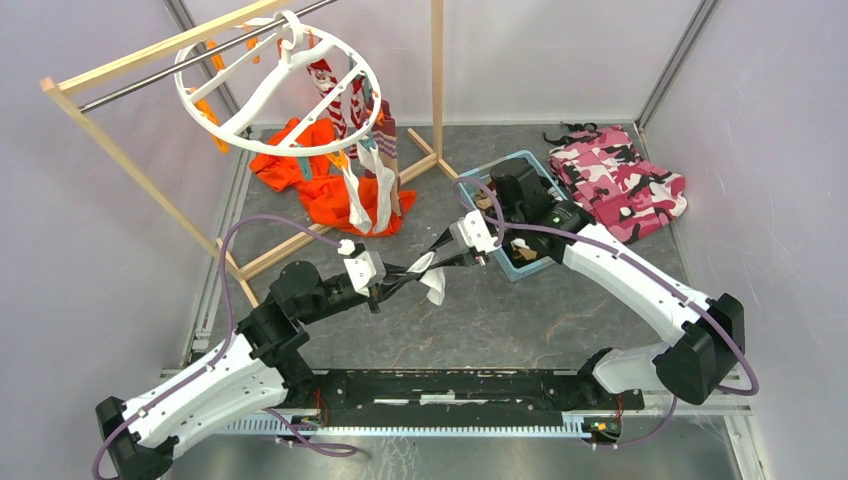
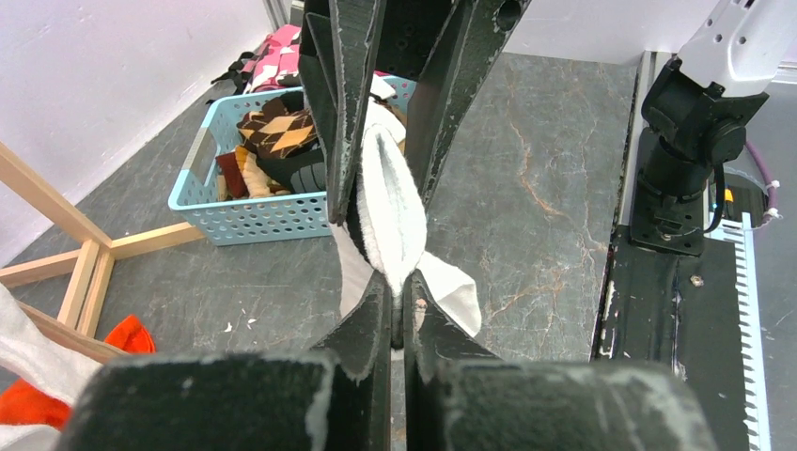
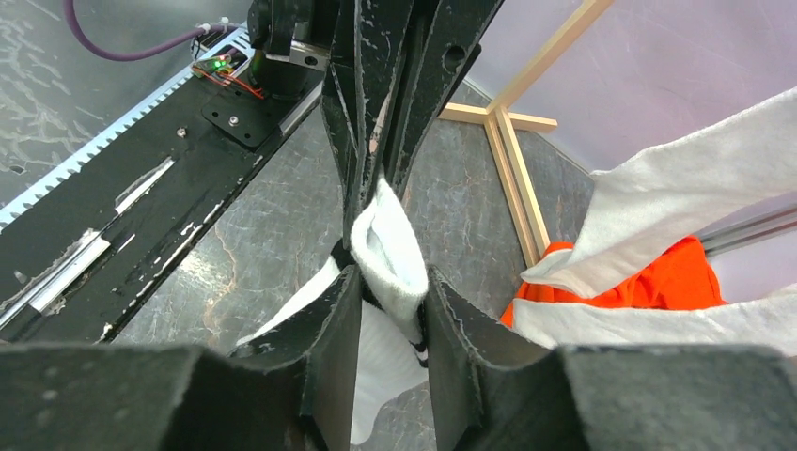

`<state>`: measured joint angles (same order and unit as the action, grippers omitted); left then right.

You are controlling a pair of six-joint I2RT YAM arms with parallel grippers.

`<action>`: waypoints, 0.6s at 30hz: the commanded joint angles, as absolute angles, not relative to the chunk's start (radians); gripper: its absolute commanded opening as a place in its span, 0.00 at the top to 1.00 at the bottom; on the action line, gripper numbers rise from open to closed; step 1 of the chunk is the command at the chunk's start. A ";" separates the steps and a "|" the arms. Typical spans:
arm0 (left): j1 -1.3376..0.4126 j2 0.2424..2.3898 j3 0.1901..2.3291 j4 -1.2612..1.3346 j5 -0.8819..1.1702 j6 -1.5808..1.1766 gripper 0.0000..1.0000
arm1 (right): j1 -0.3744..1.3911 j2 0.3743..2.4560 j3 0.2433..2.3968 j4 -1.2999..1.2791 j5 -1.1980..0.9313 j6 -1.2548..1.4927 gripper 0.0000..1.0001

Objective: Clip the socks to the hanger
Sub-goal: Adjust the sock.

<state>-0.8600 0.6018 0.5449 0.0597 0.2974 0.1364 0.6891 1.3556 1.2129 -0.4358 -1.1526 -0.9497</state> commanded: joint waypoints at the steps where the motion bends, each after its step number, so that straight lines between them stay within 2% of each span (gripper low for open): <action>1: -0.862 0.605 0.572 0.089 0.311 0.153 0.98 | 0.687 1.322 1.253 -0.445 -1.195 -0.926 0.66; 6: -0.862 0.604 0.573 0.092 0.298 0.147 0.96 | 0.688 1.318 1.255 -0.451 -1.203 -0.914 0.87; 8: -0.862 0.597 0.572 0.088 0.272 0.130 0.90 | 0.692 1.314 1.253 -0.446 -1.191 -0.890 0.96; 11: -0.862 0.564 0.565 0.091 0.186 0.043 0.62 | 0.695 1.309 1.249 -0.424 -1.141 -0.803 1.00; 14: -0.862 0.498 0.565 0.051 0.016 -0.125 0.09 | 0.695 1.301 1.235 -0.402 -1.071 -0.695 1.00; 15: -0.862 0.472 0.568 0.017 -0.035 -0.163 0.01 | 0.694 1.297 1.222 -0.382 -1.048 -0.653 1.00; 18: -0.862 0.407 0.586 -0.063 -0.164 -0.269 0.00 | 0.695 1.279 1.180 -0.309 -0.987 -0.546 1.00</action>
<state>-0.8600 0.4770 0.5453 0.0196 0.0605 -0.0662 0.6918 1.3273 1.2106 -0.4114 -1.0809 -0.7258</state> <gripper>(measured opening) 0.990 0.022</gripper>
